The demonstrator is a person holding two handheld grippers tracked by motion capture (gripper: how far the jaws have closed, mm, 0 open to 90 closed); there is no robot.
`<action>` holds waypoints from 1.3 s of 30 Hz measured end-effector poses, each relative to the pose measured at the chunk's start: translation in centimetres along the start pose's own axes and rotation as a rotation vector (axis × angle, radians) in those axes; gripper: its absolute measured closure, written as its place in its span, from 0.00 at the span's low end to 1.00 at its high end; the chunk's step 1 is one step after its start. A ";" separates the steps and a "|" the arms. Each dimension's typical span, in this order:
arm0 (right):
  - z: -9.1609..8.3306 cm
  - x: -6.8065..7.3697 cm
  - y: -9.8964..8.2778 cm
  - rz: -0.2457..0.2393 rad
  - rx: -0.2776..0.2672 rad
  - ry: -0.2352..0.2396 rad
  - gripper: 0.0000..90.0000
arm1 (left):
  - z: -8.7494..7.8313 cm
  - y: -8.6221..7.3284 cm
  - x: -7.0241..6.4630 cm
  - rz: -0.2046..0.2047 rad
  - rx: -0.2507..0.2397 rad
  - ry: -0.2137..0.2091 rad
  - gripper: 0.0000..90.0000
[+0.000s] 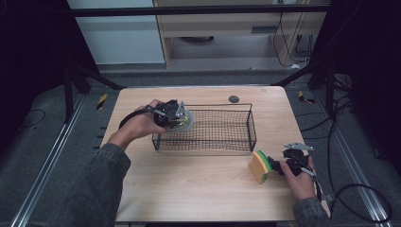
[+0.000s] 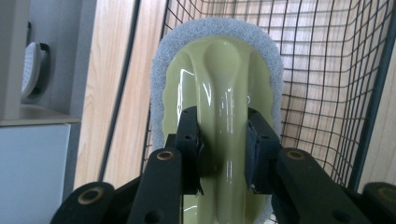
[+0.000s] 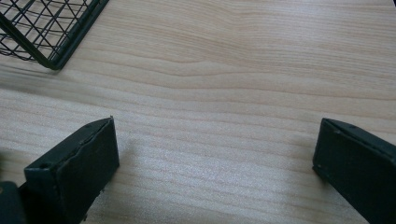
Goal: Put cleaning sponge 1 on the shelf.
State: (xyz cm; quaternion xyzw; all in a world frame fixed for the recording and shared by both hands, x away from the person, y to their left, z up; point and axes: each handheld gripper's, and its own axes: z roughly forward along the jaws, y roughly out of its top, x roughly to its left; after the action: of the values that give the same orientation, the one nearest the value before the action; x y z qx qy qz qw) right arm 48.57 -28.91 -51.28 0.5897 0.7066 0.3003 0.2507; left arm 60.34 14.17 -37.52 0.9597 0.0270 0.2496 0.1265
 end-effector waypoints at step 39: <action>0.0 0.0 0.0 0.000 0.000 0.000 0.01 | 3.4 -1.4 -1.0 -0.064 0.054 -0.097 0.78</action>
State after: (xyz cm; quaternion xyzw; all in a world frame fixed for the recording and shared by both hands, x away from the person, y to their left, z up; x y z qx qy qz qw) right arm 48.57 -28.91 -51.28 0.5898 0.7065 0.3003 0.2505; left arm 61.15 14.60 -41.23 0.9724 0.0582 0.1976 0.1099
